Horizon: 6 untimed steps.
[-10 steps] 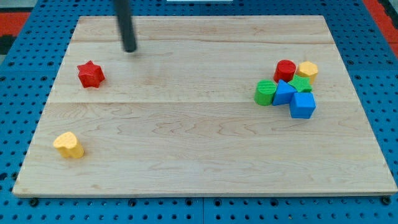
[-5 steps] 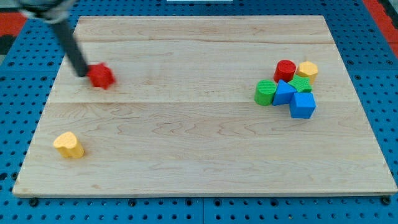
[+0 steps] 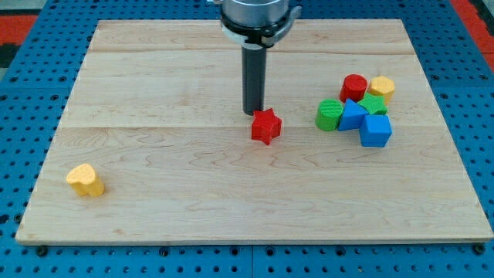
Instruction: Move the red star closer to the green circle
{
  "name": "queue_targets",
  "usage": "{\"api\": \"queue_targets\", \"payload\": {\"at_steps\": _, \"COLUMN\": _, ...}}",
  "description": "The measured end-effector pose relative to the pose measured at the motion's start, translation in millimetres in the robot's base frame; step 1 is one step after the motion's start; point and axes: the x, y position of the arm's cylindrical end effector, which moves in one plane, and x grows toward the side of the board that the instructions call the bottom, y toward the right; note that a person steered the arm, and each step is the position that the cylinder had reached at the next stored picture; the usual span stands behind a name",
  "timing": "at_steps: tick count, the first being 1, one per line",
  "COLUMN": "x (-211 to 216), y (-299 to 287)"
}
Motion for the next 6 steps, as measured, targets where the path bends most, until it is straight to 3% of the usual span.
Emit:
{"api": "queue_targets", "payload": {"at_steps": 3, "x": -34, "y": -6}}
{"api": "queue_targets", "payload": {"at_steps": 4, "x": 1, "y": -12}}
{"api": "queue_targets", "payload": {"at_steps": 5, "x": 61, "y": 8}}
{"api": "queue_targets", "payload": {"at_steps": 6, "x": 64, "y": 54}}
